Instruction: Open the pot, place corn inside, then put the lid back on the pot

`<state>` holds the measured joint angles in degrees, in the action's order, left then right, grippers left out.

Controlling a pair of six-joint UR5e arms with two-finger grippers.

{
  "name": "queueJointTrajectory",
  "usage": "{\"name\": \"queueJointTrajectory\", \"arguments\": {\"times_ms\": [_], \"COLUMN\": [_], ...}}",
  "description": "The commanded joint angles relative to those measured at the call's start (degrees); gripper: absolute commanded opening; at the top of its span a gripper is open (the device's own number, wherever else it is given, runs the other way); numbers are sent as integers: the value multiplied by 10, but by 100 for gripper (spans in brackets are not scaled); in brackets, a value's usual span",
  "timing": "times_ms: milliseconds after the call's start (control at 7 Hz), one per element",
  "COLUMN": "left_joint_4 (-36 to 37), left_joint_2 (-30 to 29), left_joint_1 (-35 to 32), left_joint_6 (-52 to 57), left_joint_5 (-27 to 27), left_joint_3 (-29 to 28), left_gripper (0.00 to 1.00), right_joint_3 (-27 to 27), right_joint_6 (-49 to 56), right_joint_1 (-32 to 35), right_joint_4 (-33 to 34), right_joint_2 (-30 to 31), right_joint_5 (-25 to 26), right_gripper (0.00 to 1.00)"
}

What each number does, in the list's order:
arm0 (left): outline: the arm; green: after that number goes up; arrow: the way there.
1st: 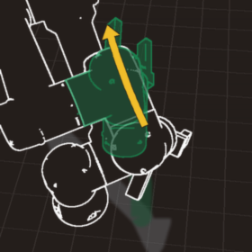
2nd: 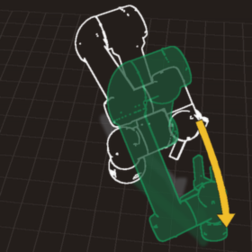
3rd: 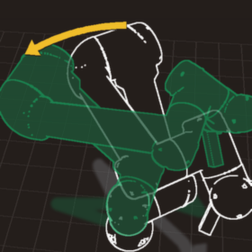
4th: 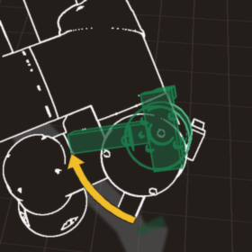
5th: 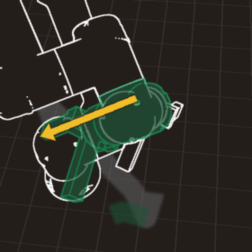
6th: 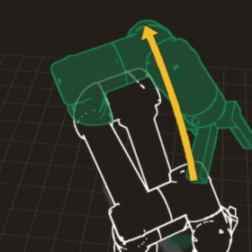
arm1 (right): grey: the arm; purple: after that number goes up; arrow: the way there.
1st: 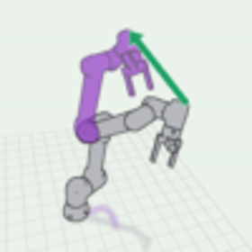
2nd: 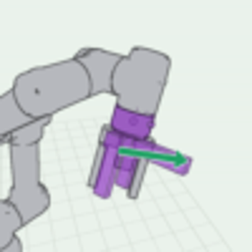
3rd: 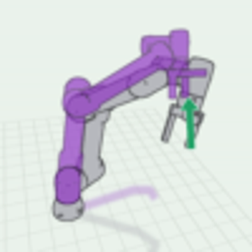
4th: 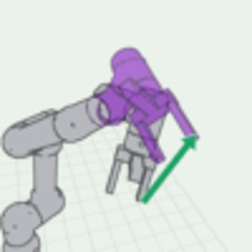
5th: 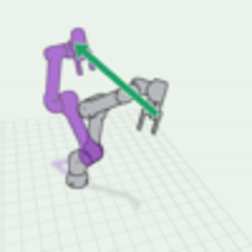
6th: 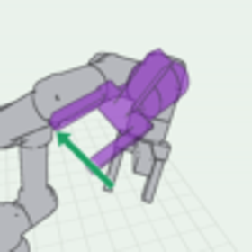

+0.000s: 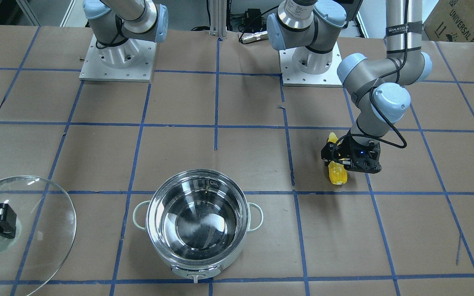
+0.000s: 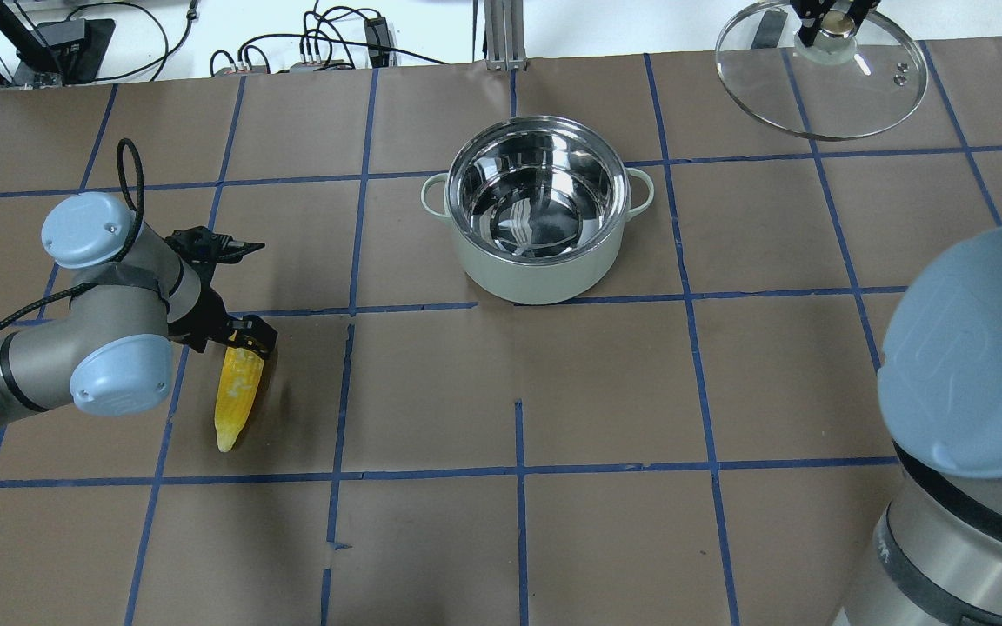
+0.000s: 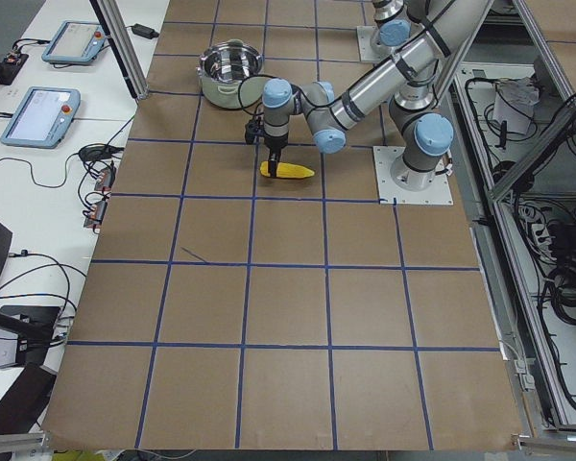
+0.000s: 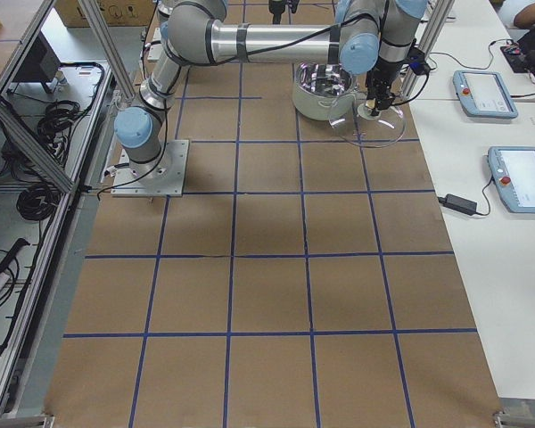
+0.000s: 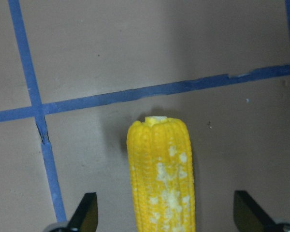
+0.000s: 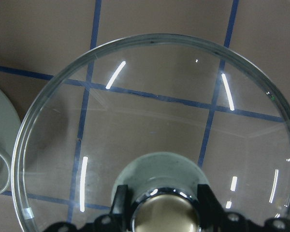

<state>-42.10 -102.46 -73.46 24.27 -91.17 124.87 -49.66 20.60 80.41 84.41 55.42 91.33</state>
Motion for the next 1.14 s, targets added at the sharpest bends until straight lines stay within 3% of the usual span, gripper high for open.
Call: {"name": "queueJointTrajectory", "arguments": {"times_ms": [0,143,429,714,1000], "left_joint_4": [11,4,4,-30,-146], "left_joint_2": [-12,-13,-8,-6,-10], "left_joint_1": [6,5,-9,-43,-120], "left_joint_6": [2,1,-25,-46,-149], "left_joint_5": [-2,-1,13,17,18], "left_joint_3": [19,17,4,-46,-163], "left_gripper": [62,33,16,15,15], "right_joint_3": [-1,0,2,3,4], "right_joint_6": [-3,-4,-3,-3,0], "right_joint_1": [0,0,-1,-1,-1], "right_joint_4": [-2,-3,-3,-5,-5], "right_joint_2": [-8,-7,-4,-2,-1], "right_joint_5": [-1,0,0,0,0], "right_gripper": [8,8,8,8,8]}}
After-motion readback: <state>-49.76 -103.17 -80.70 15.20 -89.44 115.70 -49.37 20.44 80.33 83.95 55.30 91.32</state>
